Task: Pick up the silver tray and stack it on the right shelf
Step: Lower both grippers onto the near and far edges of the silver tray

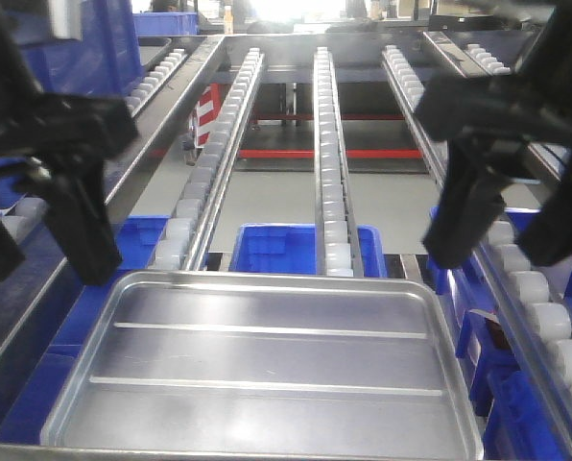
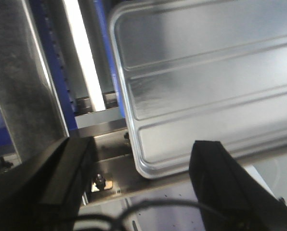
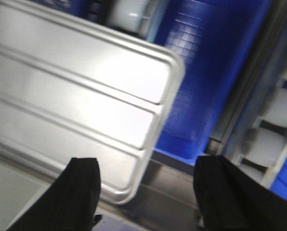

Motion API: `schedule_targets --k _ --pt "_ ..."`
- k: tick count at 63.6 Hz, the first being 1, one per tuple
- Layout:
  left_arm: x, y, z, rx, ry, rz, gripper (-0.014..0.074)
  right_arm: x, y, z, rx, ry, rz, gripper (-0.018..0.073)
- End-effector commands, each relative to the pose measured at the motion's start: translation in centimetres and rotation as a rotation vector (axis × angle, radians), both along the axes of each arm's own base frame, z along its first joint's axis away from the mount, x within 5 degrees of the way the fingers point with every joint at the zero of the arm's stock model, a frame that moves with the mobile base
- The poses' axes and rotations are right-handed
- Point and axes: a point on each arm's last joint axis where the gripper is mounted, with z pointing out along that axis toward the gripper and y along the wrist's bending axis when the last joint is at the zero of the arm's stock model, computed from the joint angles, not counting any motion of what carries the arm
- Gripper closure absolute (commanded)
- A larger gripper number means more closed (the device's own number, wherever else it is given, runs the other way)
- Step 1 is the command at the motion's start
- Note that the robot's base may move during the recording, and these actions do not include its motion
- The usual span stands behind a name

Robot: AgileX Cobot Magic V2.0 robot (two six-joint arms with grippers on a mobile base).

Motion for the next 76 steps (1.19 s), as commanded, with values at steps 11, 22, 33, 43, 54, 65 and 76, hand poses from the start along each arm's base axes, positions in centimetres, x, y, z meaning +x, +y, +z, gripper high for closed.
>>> schedule_targets --k 11,22,33,43,54,65,76 --pt "0.9 -1.7 0.8 -0.005 -0.116 0.087 0.0279 1.9 0.4 0.2 -0.031 -0.047 -0.088 0.0039" --pt "1.3 -2.1 -0.1 0.001 -0.112 0.089 0.0279 2.5 1.1 -1.2 -0.046 -0.016 -0.076 0.0039" --pt "2.0 -2.6 -1.3 0.004 -0.093 0.111 0.0279 2.8 2.6 -2.7 -0.049 0.0 -0.038 0.0039" --pt "2.4 -3.0 -2.6 0.027 -0.067 0.111 0.0279 3.3 2.9 -3.9 -0.056 0.029 -0.059 0.0039" --pt "2.7 -3.3 -3.7 0.04 -0.041 0.132 0.0279 3.6 3.1 -4.8 -0.059 0.044 -0.069 0.0039" --pt "3.0 -3.6 -4.8 0.054 -0.025 0.128 0.0279 3.9 3.2 -5.6 -0.068 0.057 -0.068 0.0039" --pt "3.2 -3.8 -5.7 0.065 -0.003 0.151 0.0279 4.1 3.4 -6.5 -0.081 0.077 -0.067 0.0041"
